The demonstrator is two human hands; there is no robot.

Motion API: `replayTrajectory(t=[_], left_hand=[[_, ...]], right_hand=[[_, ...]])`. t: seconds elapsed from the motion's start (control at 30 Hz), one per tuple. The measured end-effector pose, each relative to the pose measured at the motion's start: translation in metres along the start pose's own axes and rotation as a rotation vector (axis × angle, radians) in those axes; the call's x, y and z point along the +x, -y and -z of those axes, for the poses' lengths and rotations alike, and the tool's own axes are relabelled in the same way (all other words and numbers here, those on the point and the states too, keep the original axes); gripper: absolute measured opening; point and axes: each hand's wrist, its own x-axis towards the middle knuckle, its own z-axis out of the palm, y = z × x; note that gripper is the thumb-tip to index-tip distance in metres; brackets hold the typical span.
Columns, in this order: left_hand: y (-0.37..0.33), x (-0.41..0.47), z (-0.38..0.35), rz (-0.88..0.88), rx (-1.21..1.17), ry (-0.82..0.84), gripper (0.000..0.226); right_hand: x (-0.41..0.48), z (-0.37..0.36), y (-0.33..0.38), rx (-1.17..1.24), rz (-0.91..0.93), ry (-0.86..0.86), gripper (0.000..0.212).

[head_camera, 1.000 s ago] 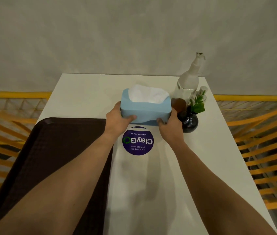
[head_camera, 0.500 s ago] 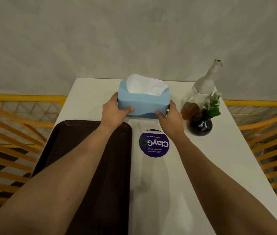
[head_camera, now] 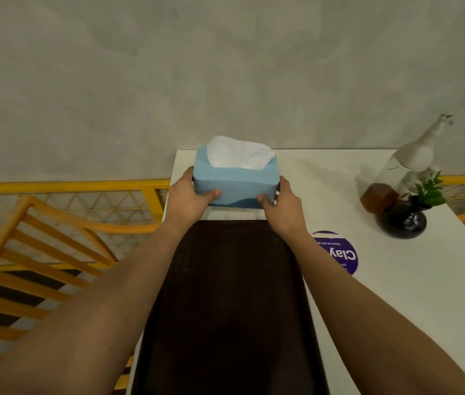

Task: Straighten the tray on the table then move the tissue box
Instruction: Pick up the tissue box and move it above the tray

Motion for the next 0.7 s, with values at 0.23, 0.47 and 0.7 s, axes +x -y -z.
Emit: replayTrajectory(t=[0.23,0.47,0.7], left_hand=[[0.032,0.024,0.026,-0.03,-0.005,-0.006,0.064],[0.053,0.056,0.025,-0.042,-0.019,-0.017,0.063],[0.075,0.105,0.01,-0.047,-0.013,-0.036,0.066]], right_hand=[[0.015,-0.042,0.013,-0.025,-0.026,0.005,0.058],[0.049,-0.066,0.007,-0.051,-0.024,0.014,0.059],[0.1,-0.089,-0.005,-0.06,-0.004,0.042,0.06]])
